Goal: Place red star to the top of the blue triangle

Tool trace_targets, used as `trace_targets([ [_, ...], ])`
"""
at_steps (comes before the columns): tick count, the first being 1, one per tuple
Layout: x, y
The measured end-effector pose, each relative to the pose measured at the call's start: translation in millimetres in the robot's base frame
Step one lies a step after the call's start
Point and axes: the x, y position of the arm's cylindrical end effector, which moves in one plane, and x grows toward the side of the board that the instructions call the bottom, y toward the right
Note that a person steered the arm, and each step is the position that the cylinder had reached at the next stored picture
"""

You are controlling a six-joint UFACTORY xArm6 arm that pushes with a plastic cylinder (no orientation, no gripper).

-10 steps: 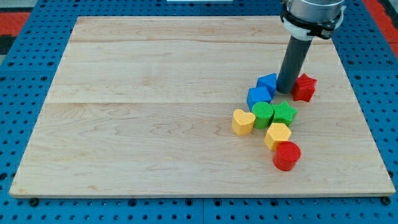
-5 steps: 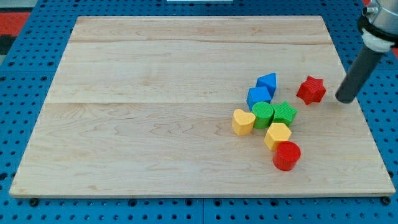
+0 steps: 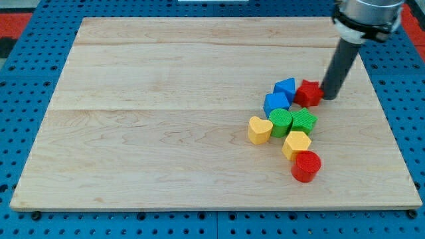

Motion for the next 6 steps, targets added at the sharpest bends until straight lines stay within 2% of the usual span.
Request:
trace_targets([
  [1,38,7],
  [2,38,-23],
  [4,-46,-38],
  [5,-75,-38],
  [6,-77,3],
])
